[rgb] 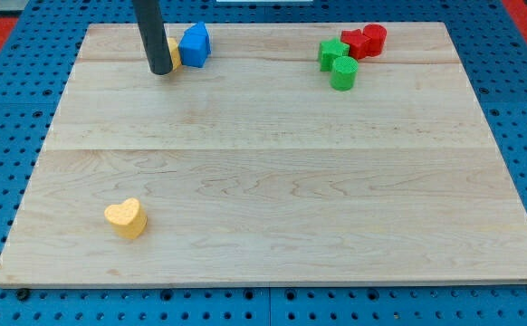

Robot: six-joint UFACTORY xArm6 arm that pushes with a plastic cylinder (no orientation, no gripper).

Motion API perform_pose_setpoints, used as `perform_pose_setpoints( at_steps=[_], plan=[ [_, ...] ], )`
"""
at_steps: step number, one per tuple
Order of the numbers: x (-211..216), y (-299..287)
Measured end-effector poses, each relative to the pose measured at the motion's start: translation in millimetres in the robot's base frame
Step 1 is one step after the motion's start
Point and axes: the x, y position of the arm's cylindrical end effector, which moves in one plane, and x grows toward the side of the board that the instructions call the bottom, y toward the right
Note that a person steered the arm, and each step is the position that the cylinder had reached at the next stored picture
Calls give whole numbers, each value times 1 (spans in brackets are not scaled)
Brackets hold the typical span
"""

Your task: Move yellow heart into blue blocks and yellow hexagon

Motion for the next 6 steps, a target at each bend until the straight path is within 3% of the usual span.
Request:
perform_pose_setpoints(
  at_steps=[1, 2, 3, 4, 5, 6],
  plan=[
    [40, -23],
    [156, 27],
    [226, 66],
    [223, 131],
    [273, 130],
    [275, 72]
  ],
)
